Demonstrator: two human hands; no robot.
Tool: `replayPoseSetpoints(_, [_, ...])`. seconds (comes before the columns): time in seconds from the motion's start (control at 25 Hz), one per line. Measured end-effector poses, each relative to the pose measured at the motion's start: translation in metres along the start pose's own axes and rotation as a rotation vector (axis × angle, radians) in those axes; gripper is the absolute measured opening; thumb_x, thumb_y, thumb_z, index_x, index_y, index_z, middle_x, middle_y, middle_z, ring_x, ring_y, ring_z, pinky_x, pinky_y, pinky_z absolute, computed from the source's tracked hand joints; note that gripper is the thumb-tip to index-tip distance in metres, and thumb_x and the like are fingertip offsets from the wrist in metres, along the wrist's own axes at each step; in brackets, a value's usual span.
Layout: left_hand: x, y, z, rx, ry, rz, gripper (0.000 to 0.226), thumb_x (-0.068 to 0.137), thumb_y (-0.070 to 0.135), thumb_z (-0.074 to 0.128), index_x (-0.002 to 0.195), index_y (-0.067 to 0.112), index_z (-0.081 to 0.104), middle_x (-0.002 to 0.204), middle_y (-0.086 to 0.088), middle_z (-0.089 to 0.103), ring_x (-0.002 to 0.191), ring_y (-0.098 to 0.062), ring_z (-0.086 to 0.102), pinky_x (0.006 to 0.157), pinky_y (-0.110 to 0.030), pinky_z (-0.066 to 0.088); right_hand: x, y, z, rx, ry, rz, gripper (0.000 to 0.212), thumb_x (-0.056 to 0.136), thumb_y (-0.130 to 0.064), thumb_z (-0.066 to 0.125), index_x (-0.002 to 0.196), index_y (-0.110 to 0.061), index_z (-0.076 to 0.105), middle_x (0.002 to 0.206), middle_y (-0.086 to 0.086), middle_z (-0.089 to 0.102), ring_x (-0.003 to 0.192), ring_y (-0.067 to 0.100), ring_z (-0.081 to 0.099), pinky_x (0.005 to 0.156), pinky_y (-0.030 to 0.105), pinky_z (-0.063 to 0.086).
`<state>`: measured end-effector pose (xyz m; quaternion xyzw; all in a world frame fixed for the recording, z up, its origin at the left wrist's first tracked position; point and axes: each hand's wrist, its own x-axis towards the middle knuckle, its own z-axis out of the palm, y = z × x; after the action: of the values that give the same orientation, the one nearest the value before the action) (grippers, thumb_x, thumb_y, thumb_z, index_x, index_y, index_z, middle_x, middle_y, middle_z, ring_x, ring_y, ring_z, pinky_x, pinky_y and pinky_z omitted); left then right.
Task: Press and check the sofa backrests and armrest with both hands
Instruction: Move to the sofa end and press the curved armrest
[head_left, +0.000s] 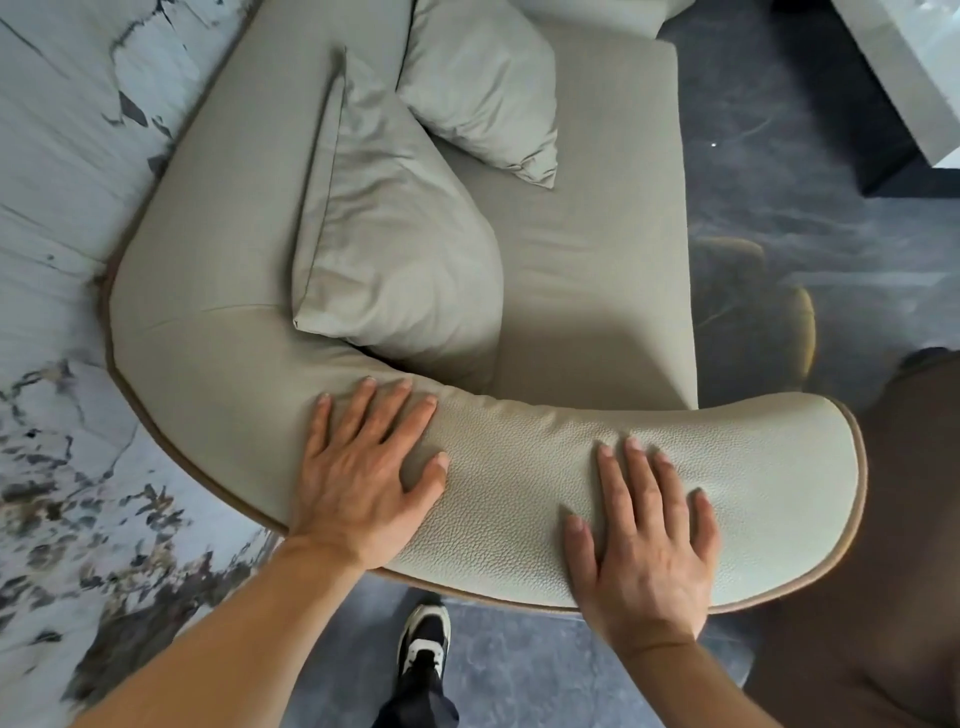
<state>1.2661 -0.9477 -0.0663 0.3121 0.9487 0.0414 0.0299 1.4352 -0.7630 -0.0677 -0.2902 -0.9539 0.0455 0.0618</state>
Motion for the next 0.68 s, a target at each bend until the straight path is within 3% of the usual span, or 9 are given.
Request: replayPoseSetpoints(0.68, [0.088, -0.005, -0.001, -0.022, 0.051, -0.007, 0.059, 0.085, 0.06, 0.034, 0.137, 0.033, 0.045, 0.148, 0.006, 0.042, 0.141, -0.024, 0.029, 0.116, -0.053, 0.013, 0.085, 0.0, 0.012, -0.046, 0.085, -0.018, 0.064, 0.089, -0.052, 0.034, 0.144, -0.019, 0.044, 0.149, 0.005, 0.044, 0.139, 0.029, 0.036, 0.108, 0.056, 0.026])
